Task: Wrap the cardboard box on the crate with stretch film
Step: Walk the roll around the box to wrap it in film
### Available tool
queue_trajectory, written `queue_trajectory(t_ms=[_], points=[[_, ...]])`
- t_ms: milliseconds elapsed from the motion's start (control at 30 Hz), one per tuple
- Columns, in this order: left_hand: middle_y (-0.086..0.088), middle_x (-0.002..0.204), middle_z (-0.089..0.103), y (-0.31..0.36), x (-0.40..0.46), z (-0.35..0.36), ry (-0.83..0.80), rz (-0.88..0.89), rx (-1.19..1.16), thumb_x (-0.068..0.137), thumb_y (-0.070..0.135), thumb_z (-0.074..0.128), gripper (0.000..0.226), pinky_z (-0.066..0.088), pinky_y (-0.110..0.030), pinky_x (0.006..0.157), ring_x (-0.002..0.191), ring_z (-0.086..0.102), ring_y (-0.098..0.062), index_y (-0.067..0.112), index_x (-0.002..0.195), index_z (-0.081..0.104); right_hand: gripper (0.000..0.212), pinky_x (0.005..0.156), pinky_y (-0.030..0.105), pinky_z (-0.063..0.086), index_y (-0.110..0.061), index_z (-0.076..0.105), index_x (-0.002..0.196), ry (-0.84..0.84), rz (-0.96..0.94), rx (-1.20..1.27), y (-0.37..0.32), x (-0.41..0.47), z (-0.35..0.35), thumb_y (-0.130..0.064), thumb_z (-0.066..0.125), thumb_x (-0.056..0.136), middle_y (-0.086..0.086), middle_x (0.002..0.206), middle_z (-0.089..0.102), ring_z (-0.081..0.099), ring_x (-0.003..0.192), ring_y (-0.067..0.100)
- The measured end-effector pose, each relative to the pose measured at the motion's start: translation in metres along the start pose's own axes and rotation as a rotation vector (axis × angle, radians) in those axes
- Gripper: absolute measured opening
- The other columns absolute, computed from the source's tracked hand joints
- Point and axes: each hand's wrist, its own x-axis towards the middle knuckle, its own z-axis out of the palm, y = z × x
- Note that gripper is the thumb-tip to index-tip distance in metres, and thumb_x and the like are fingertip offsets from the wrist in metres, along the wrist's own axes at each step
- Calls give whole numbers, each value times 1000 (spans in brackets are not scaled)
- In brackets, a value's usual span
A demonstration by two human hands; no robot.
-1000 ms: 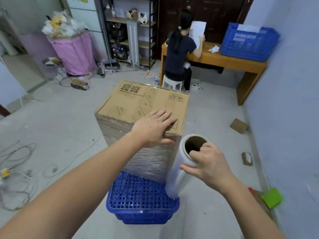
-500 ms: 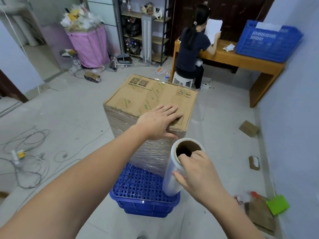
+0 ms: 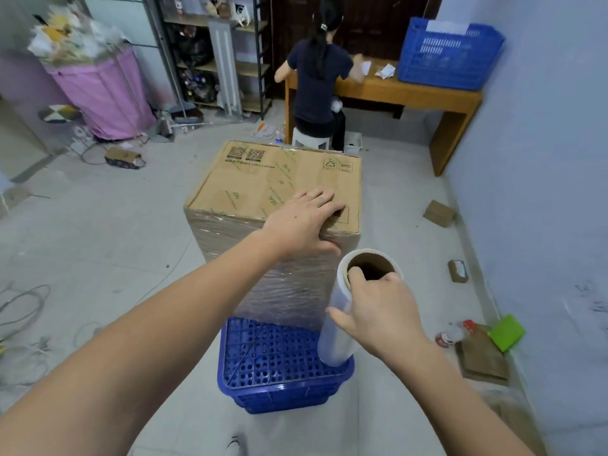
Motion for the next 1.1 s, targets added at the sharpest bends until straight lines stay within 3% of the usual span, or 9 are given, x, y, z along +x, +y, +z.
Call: queue_trajectory(t_ms=[133,267,400,533,633,733,833,967,1100], points=[[-1,171,19,-36,-6,-20,-98,190,-72,89,53,73,91,6,-33,125,157,12,-19,31,162,23,58,55,33,28,-24,34,68,165,189,-17,0,14,17,-79,28,84,-6,51,36,45,68,22],[4,172,10,-96,-16,-25,-182,291,22,87,63,69,98,8,-40,128,158,7,-20,41,163,12,45,52,33,22,-24,28,70,23,342,51,-6,15,10,-58,48,92,-4,61,41,43,77,22],[5,173,5,-125,-25,-16,-153,305,37,86,80,52,95,3,-49,129,159,0,-18,43,163,9,28,48,32,23,-20,32,85,-47,520,84,-30,19,3,-38,54,91,-1,67,49,43,62,19],[4,173,3,-123,-25,-9,-117,314,79,91,82,40,90,1,-53,128,159,0,-21,39,163,7,65,47,31,29,-22,37,75,-20,570,-154,-47,28,9,-86,43,76,-4,60,51,46,55,16],[4,173,1,-124,-24,-11,-121,309,90,92,81,35,89,2,-56,127,159,-1,-22,39,164,5,69,49,31,32,-23,38,69,-3,594,-143,-45,29,4,-91,40,71,-4,60,51,49,59,17],[5,173,0,-123,-25,-11,-125,299,94,93,81,33,87,2,-61,125,159,-2,-21,39,163,5,61,55,30,35,-24,32,64,2,522,-74,-40,10,5,-79,54,78,-6,62,43,48,68,18],[5,173,0,-122,-23,-13,-129,284,86,94,80,33,85,0,-65,124,159,-2,-21,40,163,4,63,50,26,28,-23,27,60,141,310,-93,-41,-16,16,-67,71,71,-10,52,31,43,56,21],[5,173,1,-112,-22,-13,-134,266,64,95,78,36,83,-1,-68,122,159,-1,-22,40,163,6,56,47,28,39,-27,29,62,226,32,-62,-62,-27,25,-63,71,68,-6,45,39,29,53,17],[5,173,0,-107,-23,-11,-133,254,64,95,77,36,83,-3,-69,122,159,-2,-22,41,162,5,39,56,23,35,-26,54,60,205,-181,-82,-94,-13,25,-57,78,65,-8,50,48,26,60,13]])
